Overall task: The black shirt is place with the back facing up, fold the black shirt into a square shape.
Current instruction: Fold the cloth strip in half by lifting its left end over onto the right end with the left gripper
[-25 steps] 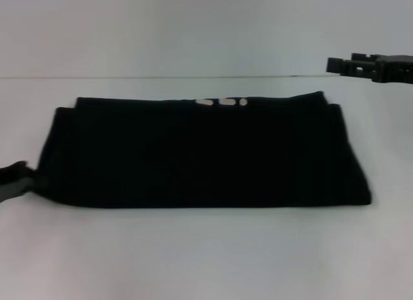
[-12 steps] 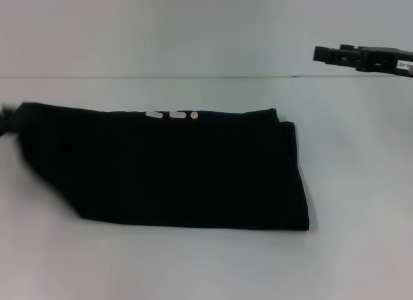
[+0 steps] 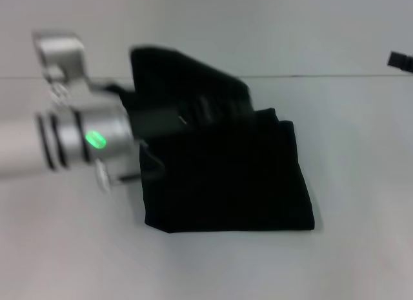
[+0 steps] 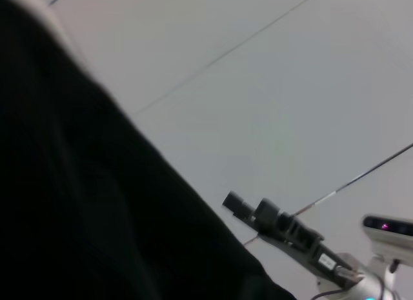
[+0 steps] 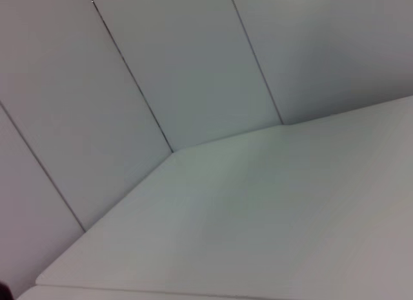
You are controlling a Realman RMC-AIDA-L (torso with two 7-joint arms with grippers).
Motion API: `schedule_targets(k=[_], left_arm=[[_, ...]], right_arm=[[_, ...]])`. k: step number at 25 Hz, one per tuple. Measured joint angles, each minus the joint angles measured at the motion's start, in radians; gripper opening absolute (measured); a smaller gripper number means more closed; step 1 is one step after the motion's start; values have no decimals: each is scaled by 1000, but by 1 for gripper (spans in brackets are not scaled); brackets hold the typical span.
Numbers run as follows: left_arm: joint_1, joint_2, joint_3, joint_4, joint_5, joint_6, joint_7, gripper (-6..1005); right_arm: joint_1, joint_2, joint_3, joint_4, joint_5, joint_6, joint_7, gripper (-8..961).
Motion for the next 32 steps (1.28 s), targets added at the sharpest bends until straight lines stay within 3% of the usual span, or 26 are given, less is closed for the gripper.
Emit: schedule_targets(k=[5, 10, 15, 26, 32], left_arm=[[-13, -9, 18, -301, -62, -150, 232, 41], [-73, -15, 50, -448, -42, -288, 331, 48], [-105, -13, 86, -454, -38, -336, 328, 82], [-87, -7, 106, -404, -39, -306, 317, 529], [-84, -6, 127, -385, -39, -232, 303, 712]], right_arm=[[-22, -7, 0, 2, 1, -4, -25, 909], [-20, -4, -5, 7, -1, 4, -39, 908], [-15, 2, -10, 15, -1, 9, -48, 906], [-14, 20, -13, 35, -1, 31, -50, 902], [-14, 20, -12, 37, -1, 37, -50, 900]])
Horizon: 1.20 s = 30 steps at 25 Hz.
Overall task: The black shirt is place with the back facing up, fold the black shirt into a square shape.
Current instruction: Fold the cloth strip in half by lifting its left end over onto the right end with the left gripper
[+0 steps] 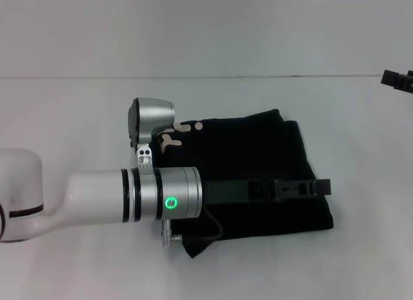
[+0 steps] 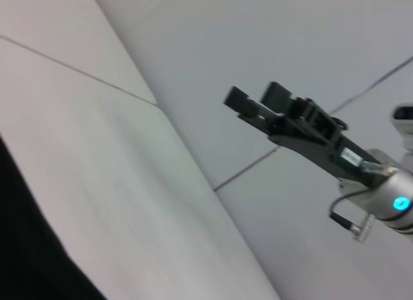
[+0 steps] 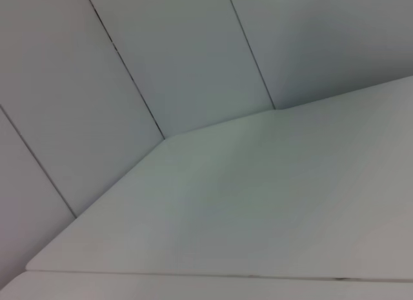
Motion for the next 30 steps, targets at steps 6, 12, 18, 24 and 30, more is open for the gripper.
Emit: schedule_targets(k=[6, 12, 18, 24, 30], left_arm=[[4, -1, 54, 22, -1, 58, -34, 818], [44, -1, 99, 124, -8, 191, -81, 835], [114, 3, 94, 263, -20, 350, -72, 843], [181, 16, 107, 379, -6, 427, -54, 850], [255, 29, 106, 462, 14, 400, 56, 858]], right_arm=[[4, -2, -2, 0, 0, 2, 1, 898], [16, -2, -3, 0, -21, 3, 1, 895], [31, -9, -4, -3, -80, -3, 2, 893], [31, -24, -20, -15, -94, -77, -33, 891], [38, -38, -114, -18, -94, -183, -121, 889]])
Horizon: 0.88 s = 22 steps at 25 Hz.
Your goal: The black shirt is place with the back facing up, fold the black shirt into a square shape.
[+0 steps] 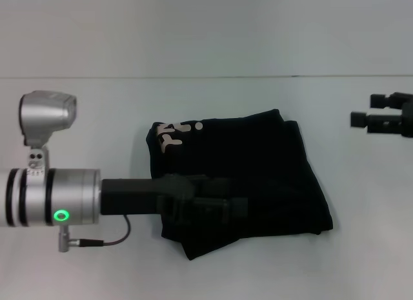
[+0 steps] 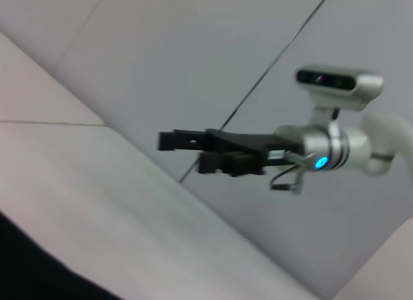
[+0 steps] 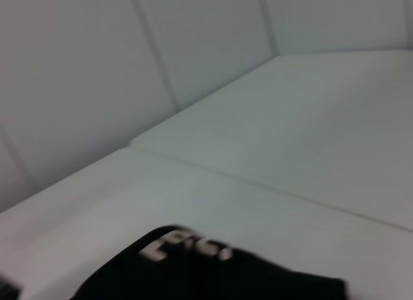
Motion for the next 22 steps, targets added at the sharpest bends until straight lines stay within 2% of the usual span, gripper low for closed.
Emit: schedule_targets(k=[4, 10, 16, 22], left_arm=[[36, 7, -6, 33, 41, -11, 109, 870], [59, 8, -20, 56, 76, -65, 163, 881], [83, 9, -22, 69, 85, -73, 164, 877], [111, 9, -22, 103, 105, -52, 166, 874]], right_arm=[[17, 8, -73, -11, -1, -39, -48, 888], [38, 46, -197, -116, -32, -50, -38, 885], [86, 95, -221, -209, -174, -67, -33, 883], [133, 111, -257, -234, -263, -79, -38, 881]])
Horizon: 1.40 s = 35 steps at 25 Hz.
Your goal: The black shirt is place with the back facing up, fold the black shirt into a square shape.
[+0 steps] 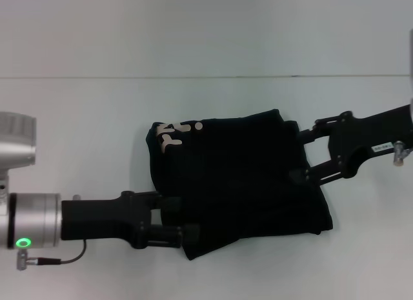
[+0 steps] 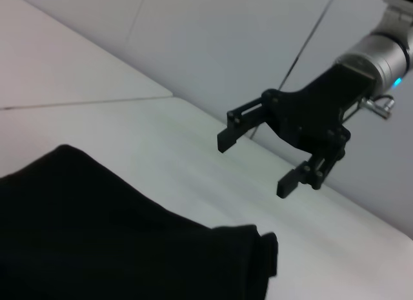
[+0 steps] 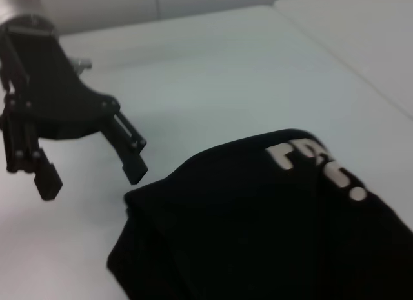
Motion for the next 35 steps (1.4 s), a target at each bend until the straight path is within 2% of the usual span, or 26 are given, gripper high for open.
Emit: schedule_targets(k=[5, 8, 13, 16, 26, 35], left_arm=[[18, 4, -20, 29, 10, 25, -7, 873], [18, 4, -44, 27, 10, 30, -8, 874], [20, 8, -82, 22, 7, 30, -9, 874], [25, 9, -101, 20, 2, 26, -9, 874], [43, 4, -175, 4, -1, 25, -2, 875], [42, 6, -182, -3, -6, 23, -1, 874]], right_arm=[[11, 14, -88, -48, -7, -9, 0, 879], [9, 31, -146, -100, -13, -16, 0, 867], [7, 73, -231, -187, -102, -20, -9, 850], [13, 87, -268, -202, -154, -17, -25, 851], [36, 89, -410, -228, -230, 14, -44, 850], [65, 98, -533, -230, -255, 82, -44, 851]])
